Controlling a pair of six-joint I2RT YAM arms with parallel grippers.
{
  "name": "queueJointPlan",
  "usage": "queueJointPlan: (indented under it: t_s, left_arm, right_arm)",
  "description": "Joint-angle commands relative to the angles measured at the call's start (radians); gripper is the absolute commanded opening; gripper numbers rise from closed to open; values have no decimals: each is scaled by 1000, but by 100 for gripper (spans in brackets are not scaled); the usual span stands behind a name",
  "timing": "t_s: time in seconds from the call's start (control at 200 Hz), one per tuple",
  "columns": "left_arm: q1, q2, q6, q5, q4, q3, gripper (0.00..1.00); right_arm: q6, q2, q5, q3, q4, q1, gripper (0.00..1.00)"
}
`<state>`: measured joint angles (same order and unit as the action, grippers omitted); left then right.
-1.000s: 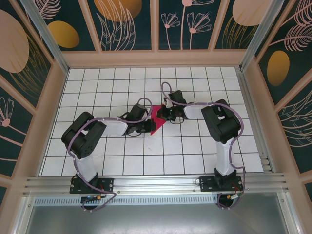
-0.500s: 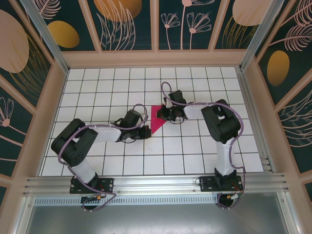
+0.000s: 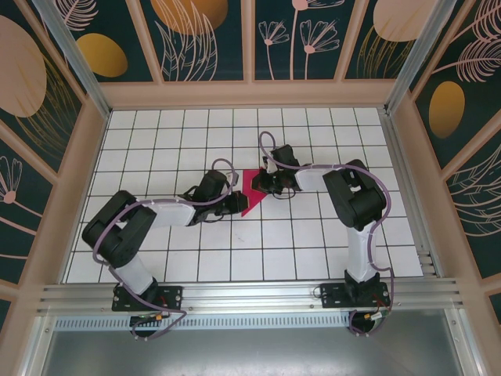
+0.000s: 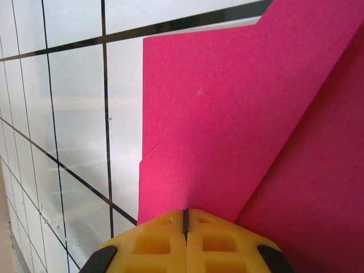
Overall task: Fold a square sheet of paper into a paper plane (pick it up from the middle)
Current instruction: Fourth fold the wing at the center of the table.
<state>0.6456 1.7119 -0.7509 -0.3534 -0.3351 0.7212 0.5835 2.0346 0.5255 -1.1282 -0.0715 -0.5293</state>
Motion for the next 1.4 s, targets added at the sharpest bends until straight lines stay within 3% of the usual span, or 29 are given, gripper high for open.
queueJointPlan:
  t_s: [0.0,0.34,0.715,1.126,1.396]
  left_arm:
    - [-1,55,-20,33,-5,24,8]
    - [-1,69,-17,60,30,-43,0]
    - [-1,79,-18,57,18,-54,0]
    - [0,81,-18,56,27,-51,0]
    - [0,79,12,39,84,-54,0]
  right_arm:
    - [-4,92,-110,20,113,5,0]
    - [-24,20,-67,-28,114,5,0]
    - [-13,-97,-19,41,96,-66,1]
    - [-36,-46,-30,31,133,-81,0]
    - [-84,13,-73,-22,168,-24,0]
